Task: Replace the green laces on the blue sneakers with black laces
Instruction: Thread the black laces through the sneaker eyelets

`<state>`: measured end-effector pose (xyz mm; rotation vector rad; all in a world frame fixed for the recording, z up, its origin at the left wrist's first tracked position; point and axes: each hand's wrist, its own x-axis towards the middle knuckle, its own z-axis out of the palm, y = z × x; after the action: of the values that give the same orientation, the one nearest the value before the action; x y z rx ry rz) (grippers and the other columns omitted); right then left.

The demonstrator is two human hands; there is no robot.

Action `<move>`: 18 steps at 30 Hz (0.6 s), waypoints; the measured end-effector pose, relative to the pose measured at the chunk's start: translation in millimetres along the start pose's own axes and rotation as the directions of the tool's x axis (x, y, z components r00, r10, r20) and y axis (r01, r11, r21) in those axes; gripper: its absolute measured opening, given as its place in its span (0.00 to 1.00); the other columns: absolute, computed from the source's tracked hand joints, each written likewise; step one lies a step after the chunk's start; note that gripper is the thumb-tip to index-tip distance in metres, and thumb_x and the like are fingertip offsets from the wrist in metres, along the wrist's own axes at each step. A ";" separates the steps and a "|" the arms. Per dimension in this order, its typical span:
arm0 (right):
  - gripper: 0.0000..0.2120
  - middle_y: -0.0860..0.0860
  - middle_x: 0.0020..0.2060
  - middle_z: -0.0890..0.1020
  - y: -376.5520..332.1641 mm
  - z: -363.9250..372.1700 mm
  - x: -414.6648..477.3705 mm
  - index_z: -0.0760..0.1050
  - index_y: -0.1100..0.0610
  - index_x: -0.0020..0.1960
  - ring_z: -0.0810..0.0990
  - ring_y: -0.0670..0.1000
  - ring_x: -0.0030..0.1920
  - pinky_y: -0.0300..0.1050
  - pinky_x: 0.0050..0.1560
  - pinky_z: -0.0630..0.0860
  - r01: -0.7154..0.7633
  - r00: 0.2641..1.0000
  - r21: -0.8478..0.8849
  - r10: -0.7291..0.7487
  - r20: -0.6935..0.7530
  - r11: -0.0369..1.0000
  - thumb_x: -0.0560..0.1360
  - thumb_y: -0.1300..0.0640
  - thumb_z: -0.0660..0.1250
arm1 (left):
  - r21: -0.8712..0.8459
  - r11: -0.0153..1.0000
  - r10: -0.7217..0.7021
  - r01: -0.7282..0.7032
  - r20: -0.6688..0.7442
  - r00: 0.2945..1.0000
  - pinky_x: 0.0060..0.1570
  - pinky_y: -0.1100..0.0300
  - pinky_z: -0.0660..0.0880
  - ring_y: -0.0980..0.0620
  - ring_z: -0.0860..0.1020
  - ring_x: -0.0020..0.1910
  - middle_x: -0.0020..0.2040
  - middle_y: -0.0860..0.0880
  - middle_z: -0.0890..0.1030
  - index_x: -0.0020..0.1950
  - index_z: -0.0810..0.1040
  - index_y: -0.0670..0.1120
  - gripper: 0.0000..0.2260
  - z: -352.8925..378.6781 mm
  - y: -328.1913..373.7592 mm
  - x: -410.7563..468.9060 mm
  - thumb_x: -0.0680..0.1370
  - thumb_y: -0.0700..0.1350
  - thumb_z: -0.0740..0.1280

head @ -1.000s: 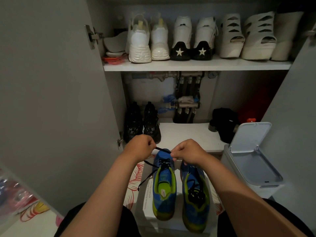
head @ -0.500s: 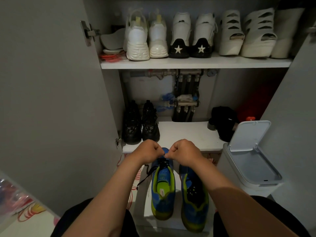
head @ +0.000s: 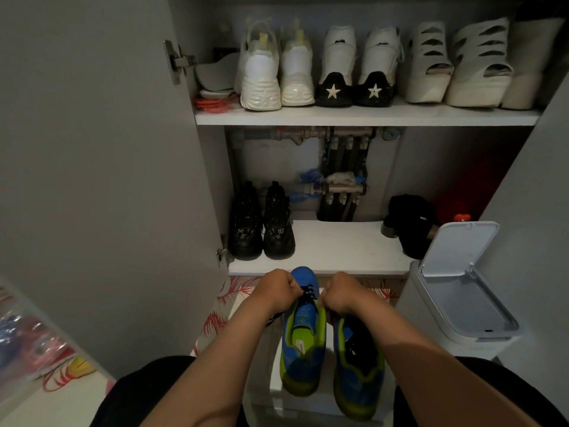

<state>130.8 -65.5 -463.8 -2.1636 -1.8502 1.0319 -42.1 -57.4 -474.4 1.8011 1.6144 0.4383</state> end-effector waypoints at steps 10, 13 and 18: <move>0.11 0.63 0.48 0.84 9.5 2.9 7.4 0.80 0.70 0.52 0.84 0.61 0.45 0.49 0.40 0.78 -0.080 0.995 0.082 0.075 0.064 0.993 0.72 0.67 0.66 | -0.003 0.999 0.045 -0.045 -0.011 0.999 0.46 0.58 0.76 0.49 0.82 0.45 0.43 0.43 0.85 0.43 0.84 0.40 0.07 27.1 -1.2 1.0 0.76 0.43 0.70; 0.12 0.63 0.47 0.83 8.5 3.7 6.9 0.79 0.71 0.54 0.77 0.56 0.39 0.47 0.38 0.72 -0.095 0.993 0.099 0.088 0.073 0.991 0.73 0.68 0.65 | -0.014 0.999 0.040 -0.040 -0.025 0.999 0.45 0.55 0.76 0.47 0.81 0.42 0.39 0.44 0.83 0.39 0.82 0.40 0.10 33.4 1.2 0.7 0.77 0.44 0.68; 0.12 0.61 0.41 0.80 7.0 2.2 6.8 0.79 0.71 0.55 0.77 0.55 0.38 0.45 0.38 0.72 -0.103 0.992 0.113 0.093 0.089 0.988 0.74 0.66 0.65 | -0.010 1.000 0.027 -0.027 -0.034 0.999 0.36 0.57 0.68 0.50 0.73 0.33 0.32 0.47 0.75 0.33 0.76 0.42 0.14 40.3 1.0 -2.5 0.78 0.45 0.68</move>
<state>135.6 -61.7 -471.8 -2.1933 -1.6838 1.2359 -15.8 -70.1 -502.3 1.8188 1.6093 0.4911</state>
